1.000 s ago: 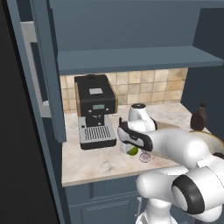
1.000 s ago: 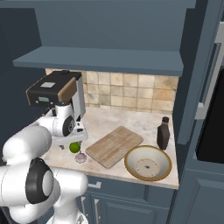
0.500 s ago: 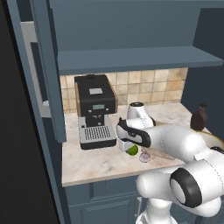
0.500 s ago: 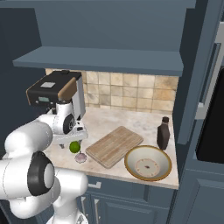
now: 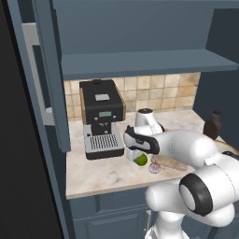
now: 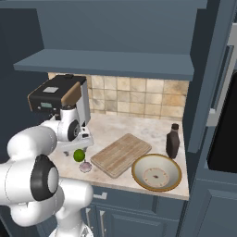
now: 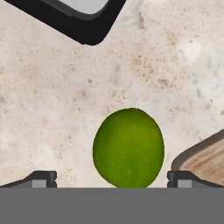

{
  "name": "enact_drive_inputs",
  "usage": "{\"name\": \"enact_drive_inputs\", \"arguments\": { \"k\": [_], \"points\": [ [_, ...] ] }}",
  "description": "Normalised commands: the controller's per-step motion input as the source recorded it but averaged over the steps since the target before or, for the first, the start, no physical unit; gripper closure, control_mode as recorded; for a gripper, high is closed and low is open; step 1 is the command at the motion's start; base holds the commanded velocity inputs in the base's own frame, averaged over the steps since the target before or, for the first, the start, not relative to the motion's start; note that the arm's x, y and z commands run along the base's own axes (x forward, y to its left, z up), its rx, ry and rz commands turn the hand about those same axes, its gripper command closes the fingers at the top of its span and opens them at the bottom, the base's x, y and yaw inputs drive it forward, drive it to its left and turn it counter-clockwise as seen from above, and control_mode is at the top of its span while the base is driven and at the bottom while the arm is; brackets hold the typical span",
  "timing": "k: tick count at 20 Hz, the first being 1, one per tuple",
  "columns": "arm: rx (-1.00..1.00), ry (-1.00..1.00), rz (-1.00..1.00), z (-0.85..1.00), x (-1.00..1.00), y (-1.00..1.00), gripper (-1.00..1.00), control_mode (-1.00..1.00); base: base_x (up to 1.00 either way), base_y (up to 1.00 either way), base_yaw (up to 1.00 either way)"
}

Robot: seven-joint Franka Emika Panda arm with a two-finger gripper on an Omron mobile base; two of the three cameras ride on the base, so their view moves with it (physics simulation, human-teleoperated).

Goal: Open the cabinet. Place the bowl and condiment on the counter. Then place the lime and garlic on the cutting board.

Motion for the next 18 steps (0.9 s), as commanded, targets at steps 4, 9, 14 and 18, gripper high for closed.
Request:
{"name": "enact_drive_inputs", "arguments": {
  "k": [4, 9, 14, 18],
  "points": [
    [0.0, 0.0, 0.0, -0.03, 0.11, 0.0, -1.0, -1.0, 0.0, 0.0, 0.0],
    [0.0, 0.0, 0.0, -0.07, 0.11, 0.0, -1.0, -1.0, 0.0, 0.0, 0.0],
    [0.0, 0.0, 0.0, -0.1, 0.09, 0.0, -1.0, -1.0, 0.0, 0.0, 0.0],
    [0.0, 0.0, 0.0, -0.11, 0.06, 0.0, -1.0, -1.0, 0.0, 0.0, 0.0]
  ]
}}
